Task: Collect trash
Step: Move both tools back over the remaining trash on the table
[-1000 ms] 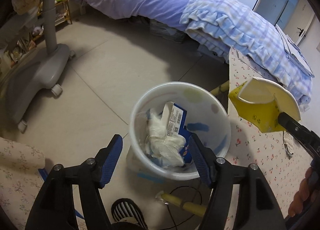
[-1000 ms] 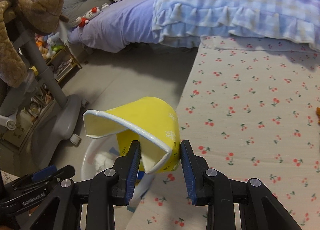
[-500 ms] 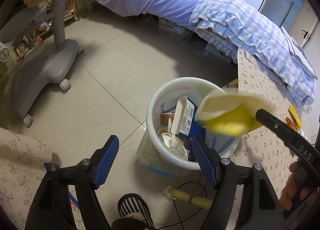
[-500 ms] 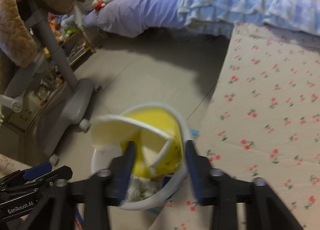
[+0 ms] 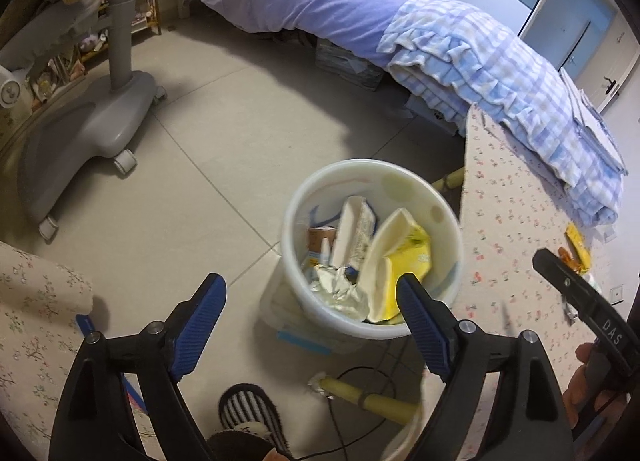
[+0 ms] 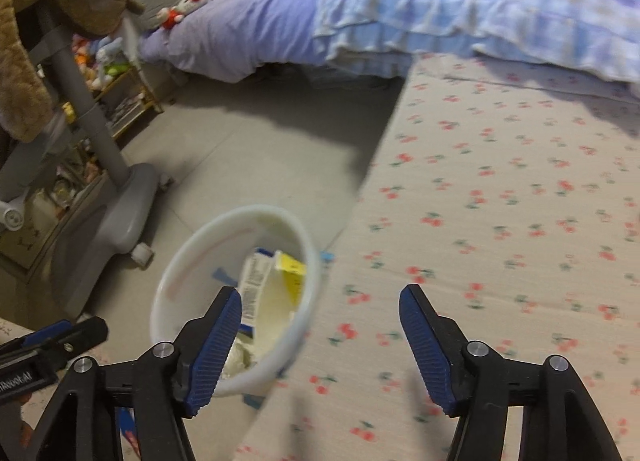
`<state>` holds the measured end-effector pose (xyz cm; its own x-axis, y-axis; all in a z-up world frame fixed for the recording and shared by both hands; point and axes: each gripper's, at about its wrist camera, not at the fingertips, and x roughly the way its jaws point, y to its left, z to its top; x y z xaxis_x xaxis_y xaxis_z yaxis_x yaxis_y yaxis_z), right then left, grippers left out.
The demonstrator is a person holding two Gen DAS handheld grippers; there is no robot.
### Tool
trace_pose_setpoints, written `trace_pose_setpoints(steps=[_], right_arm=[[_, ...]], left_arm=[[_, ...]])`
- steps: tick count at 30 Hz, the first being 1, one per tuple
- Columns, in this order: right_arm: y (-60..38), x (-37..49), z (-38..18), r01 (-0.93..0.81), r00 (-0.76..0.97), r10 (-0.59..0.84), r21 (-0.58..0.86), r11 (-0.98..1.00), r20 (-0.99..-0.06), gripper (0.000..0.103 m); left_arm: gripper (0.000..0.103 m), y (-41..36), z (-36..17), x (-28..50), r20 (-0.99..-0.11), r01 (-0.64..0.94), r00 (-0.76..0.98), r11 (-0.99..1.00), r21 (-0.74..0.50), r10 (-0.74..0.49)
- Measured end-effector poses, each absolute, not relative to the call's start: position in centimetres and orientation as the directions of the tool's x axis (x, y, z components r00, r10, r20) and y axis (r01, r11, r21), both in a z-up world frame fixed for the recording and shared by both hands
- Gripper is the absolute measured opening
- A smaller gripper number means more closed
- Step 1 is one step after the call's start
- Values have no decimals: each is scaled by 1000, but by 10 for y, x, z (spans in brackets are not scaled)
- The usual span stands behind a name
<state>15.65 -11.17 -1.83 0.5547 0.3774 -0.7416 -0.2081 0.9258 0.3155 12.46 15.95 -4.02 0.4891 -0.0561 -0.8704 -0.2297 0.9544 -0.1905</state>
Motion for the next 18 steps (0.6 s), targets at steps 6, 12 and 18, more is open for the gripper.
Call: trace_pose_setpoints(steps=[6,12,18], right_arm=[[-156,149,-8,-142,585,304,274,951,-752,75],[-209,145,-1,-84,606,222,216,973,-764,78],[-259,146,-9,-22,584,132,147,989,-801,79]], left_arm=[[90,128,-31,130,-859,-191,503,956,-222,-99],[92,89,-27,140,-856,-150,501,962,-230,-127],[92,51,-27,151,-853,-111,496,963,-247,-161]])
